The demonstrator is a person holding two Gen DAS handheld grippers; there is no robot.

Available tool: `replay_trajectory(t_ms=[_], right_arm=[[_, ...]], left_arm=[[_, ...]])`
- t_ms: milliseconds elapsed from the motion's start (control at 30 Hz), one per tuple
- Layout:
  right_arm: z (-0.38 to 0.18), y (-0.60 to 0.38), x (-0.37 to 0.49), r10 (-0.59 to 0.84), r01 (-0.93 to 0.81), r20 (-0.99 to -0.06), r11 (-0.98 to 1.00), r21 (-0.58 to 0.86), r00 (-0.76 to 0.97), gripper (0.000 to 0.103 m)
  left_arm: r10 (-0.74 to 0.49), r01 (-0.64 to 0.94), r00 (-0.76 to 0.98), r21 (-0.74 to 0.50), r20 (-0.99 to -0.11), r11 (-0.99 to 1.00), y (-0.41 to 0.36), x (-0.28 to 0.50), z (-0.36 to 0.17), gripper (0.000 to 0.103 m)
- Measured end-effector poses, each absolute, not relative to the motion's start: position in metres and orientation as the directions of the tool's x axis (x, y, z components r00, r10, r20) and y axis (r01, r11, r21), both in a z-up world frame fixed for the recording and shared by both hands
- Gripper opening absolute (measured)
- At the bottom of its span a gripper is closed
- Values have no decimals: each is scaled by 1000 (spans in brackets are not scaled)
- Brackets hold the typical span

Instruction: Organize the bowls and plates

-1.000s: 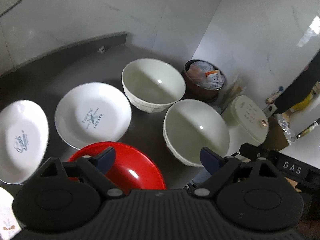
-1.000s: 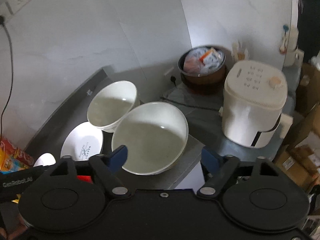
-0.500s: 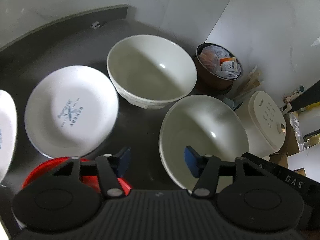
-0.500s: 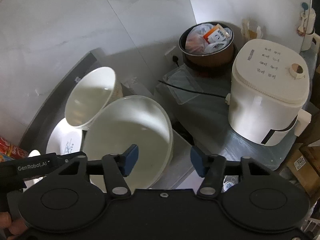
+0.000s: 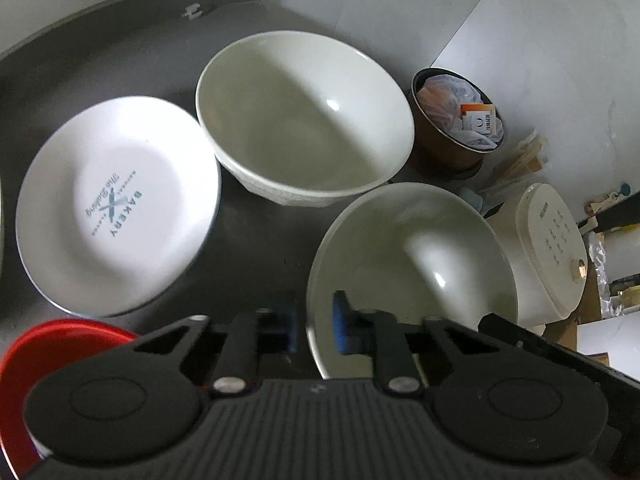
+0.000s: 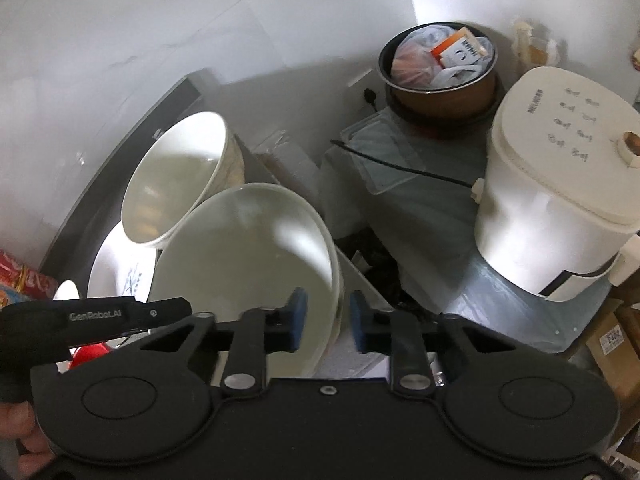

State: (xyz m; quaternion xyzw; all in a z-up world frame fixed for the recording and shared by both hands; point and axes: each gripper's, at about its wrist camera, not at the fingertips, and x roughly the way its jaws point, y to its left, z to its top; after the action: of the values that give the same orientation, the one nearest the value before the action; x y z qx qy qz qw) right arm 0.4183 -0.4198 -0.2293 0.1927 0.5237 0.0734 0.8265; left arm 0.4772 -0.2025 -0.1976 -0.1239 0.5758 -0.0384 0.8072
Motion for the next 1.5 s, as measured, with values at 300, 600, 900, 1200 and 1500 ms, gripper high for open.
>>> replay_trajectory(t_ms=[300,600,900,1200,1500], right_arm=[[-217,-415,413,312,20,-840,934,357,445,10],[-176,-401,399,314,-28,-799,936,350,513,10],[-144,-369,393,345,-97,-760,931,352,551,10],[-122,-330,376,371,-177,-740,927,331,561,10],[-122,-299,356,398,-227,-751,917,327,526,10]], left_arm=[[-195,-108,357,-247,-914,963,-198,474,-186,8],[-202,-100,413,-264,-888,959,-181,456,-151,8],[-196,-116,485,-285,-852,951,-144,429,-116,8],[-187,-160,527,-313,-829,936,-102,400,-94,8],[-164,-206,519,-309,-839,928,-71,371,-95,8]])
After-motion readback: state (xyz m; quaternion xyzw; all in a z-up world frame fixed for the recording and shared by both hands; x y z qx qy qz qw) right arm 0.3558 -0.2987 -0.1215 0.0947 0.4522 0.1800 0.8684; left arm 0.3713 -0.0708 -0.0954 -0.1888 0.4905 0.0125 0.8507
